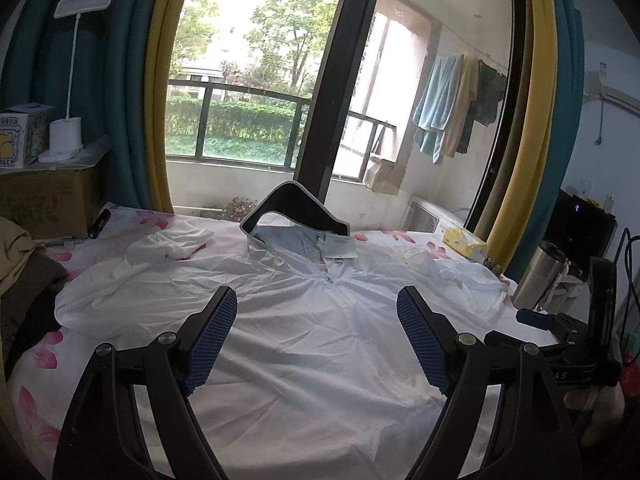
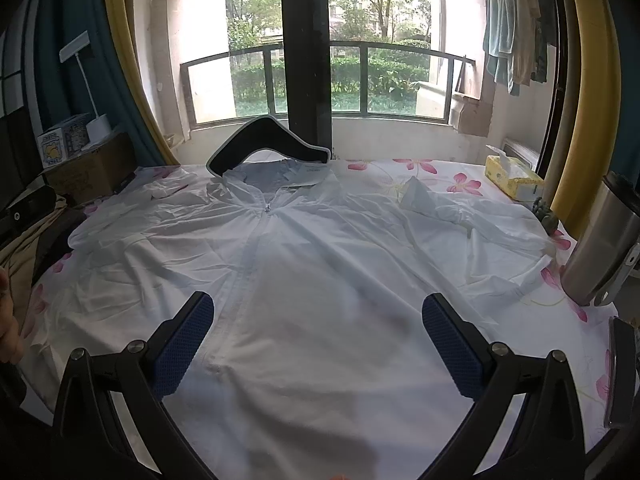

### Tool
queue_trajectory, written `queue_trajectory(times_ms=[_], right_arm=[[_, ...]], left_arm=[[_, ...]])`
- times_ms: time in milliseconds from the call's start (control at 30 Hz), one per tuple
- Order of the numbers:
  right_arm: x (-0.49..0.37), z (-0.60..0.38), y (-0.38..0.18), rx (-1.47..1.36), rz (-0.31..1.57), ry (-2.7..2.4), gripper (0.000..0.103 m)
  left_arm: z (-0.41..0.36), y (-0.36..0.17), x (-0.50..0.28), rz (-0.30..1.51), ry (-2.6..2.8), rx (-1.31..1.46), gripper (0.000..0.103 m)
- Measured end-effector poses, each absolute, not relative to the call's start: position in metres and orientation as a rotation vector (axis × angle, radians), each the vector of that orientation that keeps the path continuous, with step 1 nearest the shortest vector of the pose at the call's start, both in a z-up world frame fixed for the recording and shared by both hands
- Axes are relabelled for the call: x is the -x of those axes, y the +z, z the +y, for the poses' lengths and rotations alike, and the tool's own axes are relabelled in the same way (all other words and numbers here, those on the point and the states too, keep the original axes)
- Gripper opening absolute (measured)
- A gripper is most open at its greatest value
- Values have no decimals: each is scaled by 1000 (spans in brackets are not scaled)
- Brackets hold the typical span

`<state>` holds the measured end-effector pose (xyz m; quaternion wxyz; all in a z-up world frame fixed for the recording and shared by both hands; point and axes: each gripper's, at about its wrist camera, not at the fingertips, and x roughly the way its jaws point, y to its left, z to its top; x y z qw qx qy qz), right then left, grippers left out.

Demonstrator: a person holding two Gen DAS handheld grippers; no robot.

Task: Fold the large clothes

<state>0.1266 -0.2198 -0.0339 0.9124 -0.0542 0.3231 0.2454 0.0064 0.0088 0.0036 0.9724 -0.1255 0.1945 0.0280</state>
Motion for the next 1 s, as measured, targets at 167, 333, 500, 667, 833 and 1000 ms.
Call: queue_trajectory(times_ms=[167, 333, 500, 667, 833, 1000], right_arm=[[-133, -219, -36, 109, 675, 506, 103], [-142, -218, -39, 112, 689, 505, 103], [-156, -221, -43, 106, 703, 498, 103], [-177, -226, -48, 112, 726, 495, 103], [-198, -236, -48, 133, 743, 494, 103], [-225, -257, -46, 168, 752, 480, 103]], left_arm=[[10, 3, -12, 399, 58, 255, 85], [9, 3, -22, 414, 52, 251, 85], [7, 1, -39, 435, 56, 255, 85], [3, -2, -58, 450, 34, 248, 85], [-7, -4, -78, 473, 34, 246, 85], [-17, -11, -101, 517, 58, 242, 85]])
